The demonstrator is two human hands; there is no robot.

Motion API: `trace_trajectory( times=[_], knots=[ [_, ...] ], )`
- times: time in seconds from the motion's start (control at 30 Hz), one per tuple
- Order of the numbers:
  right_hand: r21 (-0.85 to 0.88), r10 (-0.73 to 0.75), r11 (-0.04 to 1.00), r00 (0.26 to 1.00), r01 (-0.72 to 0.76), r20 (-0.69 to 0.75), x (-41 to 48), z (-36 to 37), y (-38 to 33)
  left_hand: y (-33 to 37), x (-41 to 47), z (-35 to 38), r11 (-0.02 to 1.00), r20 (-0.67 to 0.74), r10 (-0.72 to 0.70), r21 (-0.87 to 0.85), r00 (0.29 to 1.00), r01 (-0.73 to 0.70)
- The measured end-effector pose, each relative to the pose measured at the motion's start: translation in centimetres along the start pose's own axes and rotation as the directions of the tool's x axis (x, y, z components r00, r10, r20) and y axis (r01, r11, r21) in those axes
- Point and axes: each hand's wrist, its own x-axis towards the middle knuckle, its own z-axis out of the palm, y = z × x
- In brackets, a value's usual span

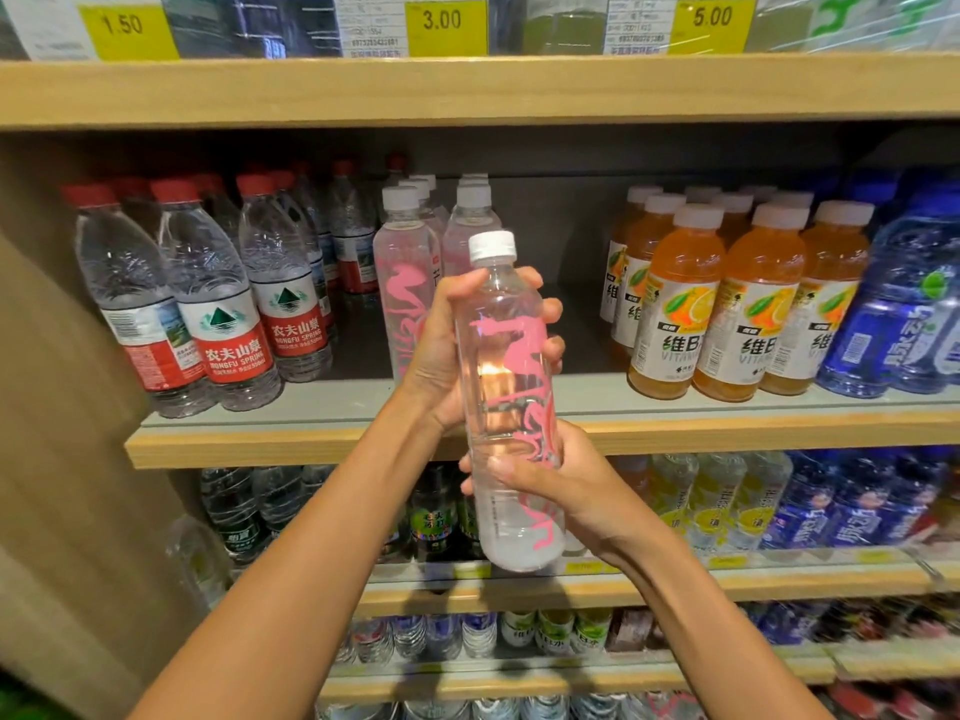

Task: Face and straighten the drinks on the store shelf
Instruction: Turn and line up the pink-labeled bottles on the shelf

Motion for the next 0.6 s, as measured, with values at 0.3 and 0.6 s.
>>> trace_trajectory(
  times=[0.3,0.6],
  knots=[
    [-0.333,-0.19,0.938,0.944,0.094,-0.27,0.2,-0.8,0.3,0.0,-0.3,-1.4,0.853,-0.302,0.106,0.518,0.947,0.07],
    [-0.554,-0.466,0.817,0.75,0.161,-0.469,3.5,-6.0,-1.1,-5.8,-3.0,-6.8,-0.393,0.104,0.385,0.918,0.917,0.061]
  ],
)
